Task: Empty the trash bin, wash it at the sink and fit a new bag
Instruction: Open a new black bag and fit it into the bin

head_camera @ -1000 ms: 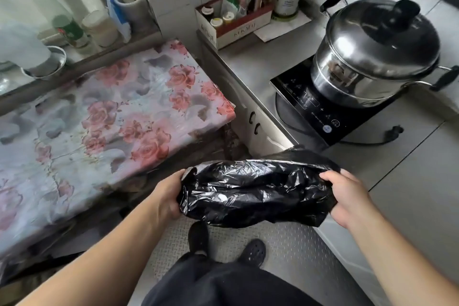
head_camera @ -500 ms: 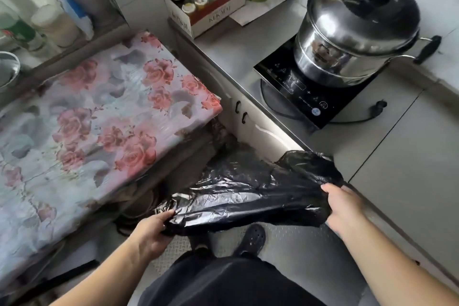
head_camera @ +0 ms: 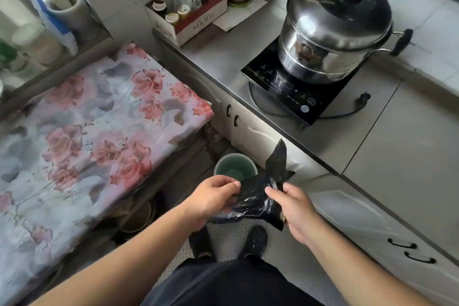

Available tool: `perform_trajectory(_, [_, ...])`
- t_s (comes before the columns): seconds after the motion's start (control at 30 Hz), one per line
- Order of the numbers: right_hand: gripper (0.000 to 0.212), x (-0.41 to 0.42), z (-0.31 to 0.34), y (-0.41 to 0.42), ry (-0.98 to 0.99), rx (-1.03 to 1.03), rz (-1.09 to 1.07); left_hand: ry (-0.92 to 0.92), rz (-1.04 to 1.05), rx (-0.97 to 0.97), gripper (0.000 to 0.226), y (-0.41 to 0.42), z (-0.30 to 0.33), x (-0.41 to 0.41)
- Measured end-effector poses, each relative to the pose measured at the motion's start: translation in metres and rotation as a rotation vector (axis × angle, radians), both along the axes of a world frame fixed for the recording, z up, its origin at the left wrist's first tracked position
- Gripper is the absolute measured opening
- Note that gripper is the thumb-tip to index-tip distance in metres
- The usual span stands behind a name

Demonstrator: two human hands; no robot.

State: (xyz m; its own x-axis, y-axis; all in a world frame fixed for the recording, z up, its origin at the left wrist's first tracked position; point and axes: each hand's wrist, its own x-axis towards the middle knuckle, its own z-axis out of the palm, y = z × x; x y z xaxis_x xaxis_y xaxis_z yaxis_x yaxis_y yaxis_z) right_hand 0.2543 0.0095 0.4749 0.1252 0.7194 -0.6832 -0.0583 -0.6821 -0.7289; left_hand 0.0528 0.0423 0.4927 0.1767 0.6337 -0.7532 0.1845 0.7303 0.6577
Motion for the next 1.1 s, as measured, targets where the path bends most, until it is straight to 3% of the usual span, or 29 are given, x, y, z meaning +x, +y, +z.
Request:
perform_trajectory(0.17, [0.022, -0.016, 0.003, -0.012, -0.022, -0.006, 0.157, -0.087, -0.085, -0.032, 0.019, -0.011, 0.005, 0.039])
perform_trajectory(0.33, [0.031, -0.014, 0.003, -0.017, -0.223, 0.064, 0.326, -0.076, -0.017, -0.075, 0.016, -0.020, -0.005, 0.042])
perform_trajectory(0.5, [0.024, -0.010, 0.001, -0.020, -0.395, 0.111, 0.395, -0.137, -0.013, -0.078, 0.016, -0.026, -0.005, 0.044])
perform_trajectory(0.57, [0.020, -0.009, -0.001, -0.021, -0.443, 0.121, 0.380, -0.157, -0.006, -0.084, 0.019, -0.028, -0.004, 0.045])
perform_trajectory(0.7, [0.037, -0.007, -0.005, -0.023, -0.476, 0.141, 0.286, -0.127, 0.034, -0.081, 0.014, -0.029, -0.003, 0.050])
perform_trajectory(0.87, [0.048, -0.002, -0.003, -0.025, -0.445, 0.166, 0.258, -0.202, 0.168, -0.160, 0.025, -0.027, -0.005, 0.051])
perform_trajectory(1.1, [0.030, 0.010, -0.004, -0.025, -0.414, 0.065, 0.090, -0.380, 0.470, -0.357, 0.024, -0.018, -0.007, 0.037])
